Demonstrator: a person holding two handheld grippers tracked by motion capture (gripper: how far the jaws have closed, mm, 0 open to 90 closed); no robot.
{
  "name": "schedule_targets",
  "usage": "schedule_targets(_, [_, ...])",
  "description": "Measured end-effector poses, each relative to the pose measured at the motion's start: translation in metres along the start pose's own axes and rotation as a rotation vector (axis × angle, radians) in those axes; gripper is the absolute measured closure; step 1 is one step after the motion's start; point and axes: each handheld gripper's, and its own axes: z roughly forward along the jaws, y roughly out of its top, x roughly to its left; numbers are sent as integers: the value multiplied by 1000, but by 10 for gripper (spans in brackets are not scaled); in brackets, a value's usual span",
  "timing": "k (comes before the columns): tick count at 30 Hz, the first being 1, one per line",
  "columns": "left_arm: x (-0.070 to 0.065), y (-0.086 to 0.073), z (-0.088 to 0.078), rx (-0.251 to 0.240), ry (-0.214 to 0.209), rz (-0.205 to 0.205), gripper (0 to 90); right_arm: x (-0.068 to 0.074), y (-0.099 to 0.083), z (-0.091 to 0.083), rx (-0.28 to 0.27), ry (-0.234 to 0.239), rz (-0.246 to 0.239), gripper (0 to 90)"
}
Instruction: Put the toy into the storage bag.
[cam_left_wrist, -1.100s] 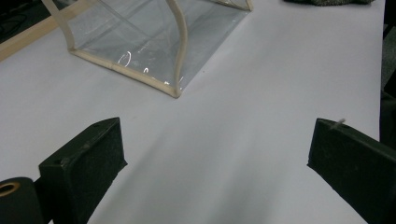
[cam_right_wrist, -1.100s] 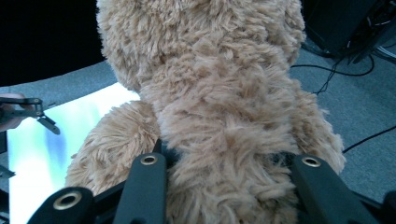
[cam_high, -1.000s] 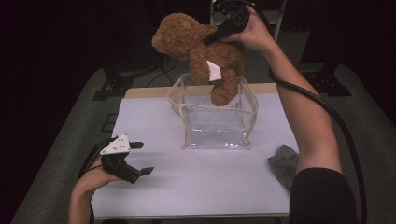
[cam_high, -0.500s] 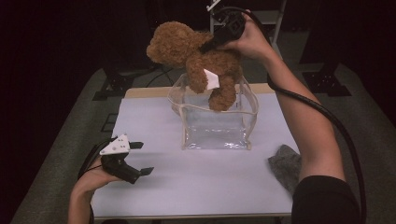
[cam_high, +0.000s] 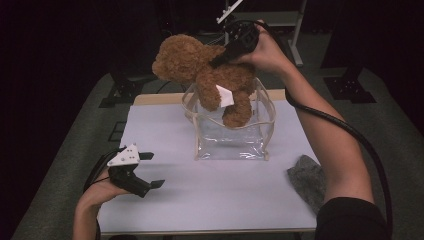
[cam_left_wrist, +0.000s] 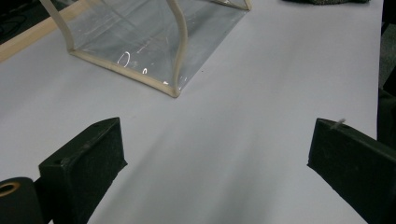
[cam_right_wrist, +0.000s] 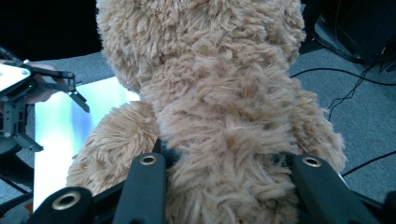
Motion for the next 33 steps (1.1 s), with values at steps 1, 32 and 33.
schedule_targets(1, [0,0,0,0,0,0,30,1,-1,1,2,0,-1,610])
schedule_targets(32, [-1,1,1,5,1,9,29,-29,-43,7,25,-56,92,606])
schedule_targets(33, [-1,1,0,6,1,11,29,-28,-45,8,27,-53,84,606])
